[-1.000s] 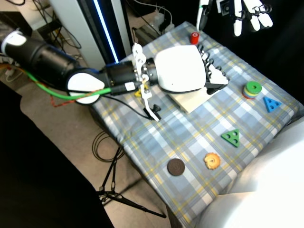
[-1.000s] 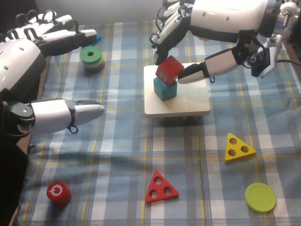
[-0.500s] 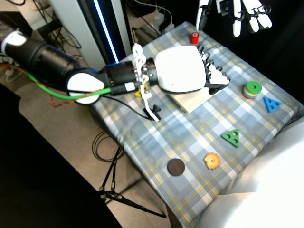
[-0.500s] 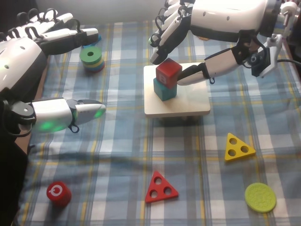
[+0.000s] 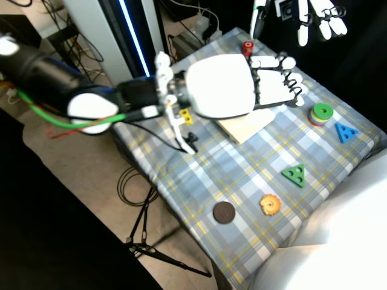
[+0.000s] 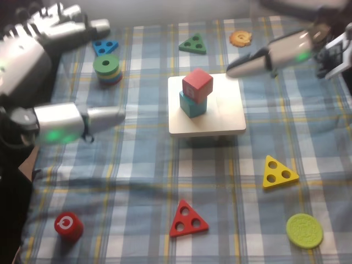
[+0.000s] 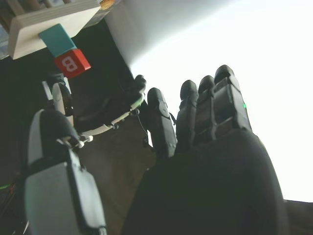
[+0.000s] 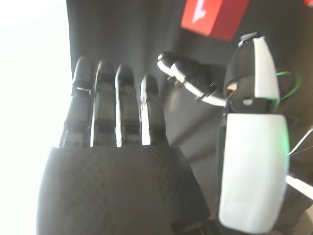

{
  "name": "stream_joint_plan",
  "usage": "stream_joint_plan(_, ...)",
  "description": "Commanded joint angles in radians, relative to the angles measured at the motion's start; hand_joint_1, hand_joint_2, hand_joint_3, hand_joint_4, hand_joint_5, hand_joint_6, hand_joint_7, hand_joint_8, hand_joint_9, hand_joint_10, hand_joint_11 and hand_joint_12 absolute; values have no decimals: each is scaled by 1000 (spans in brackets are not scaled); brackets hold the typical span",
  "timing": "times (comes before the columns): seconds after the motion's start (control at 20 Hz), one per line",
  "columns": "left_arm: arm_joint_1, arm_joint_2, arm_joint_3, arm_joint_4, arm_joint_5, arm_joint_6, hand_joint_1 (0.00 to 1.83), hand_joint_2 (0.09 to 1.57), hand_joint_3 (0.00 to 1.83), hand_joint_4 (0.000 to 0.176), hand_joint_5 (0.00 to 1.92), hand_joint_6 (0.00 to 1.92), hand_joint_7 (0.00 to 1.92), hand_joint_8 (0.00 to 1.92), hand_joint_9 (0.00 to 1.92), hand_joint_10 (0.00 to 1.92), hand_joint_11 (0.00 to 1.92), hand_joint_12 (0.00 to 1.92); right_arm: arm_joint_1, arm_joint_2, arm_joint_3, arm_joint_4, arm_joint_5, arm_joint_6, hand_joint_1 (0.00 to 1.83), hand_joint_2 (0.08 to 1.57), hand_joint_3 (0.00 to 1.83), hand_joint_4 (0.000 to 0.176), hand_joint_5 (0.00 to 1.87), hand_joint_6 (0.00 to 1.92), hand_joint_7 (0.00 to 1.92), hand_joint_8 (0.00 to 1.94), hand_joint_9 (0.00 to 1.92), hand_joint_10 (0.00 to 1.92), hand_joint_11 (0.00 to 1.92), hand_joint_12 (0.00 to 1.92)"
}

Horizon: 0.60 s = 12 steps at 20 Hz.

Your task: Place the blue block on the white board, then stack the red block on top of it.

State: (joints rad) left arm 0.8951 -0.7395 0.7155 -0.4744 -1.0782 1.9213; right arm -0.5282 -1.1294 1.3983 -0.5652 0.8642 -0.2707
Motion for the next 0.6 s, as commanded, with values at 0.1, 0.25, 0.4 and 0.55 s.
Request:
stream_joint_plan(0.1, -6, 11, 69, 99, -158, -328, 711, 823, 0, 101, 351, 0, 190, 1, 88, 8, 81, 55, -124, 86, -80, 251, 276, -120, 665, 888, 0, 97, 0, 0, 46, 9, 36, 11, 13, 28)
stream_joint_plan(0.25, 27, 19, 149, 172, -239, -713, 836, 830, 0, 124, 280, 0, 180, 1, 84, 0, 78, 75, -270, 173, -164, 442, 464, -227, 673, 969, 8, 125, 15, 1, 104, 10, 81, 14, 0, 4)
stream_joint_plan(0.4, 58, 15, 205, 220, -348, -987, 740, 834, 1, 107, 205, 0, 105, 0, 21, 0, 1, 54, -380, 229, -247, 567, 624, -325, 697, 1080, 1, 54, 89, 1, 178, 2, 173, 11, 82, 68)
stream_joint_plan(0.55, 101, 6, 209, 249, -472, -1099, 650, 900, 0, 102, 100, 0, 134, 5, 128, 18, 7, 400, -506, 264, -315, 663, 808, -388, 669, 1121, 5, 31, 193, 3, 328, 4, 339, 1, 10, 592)
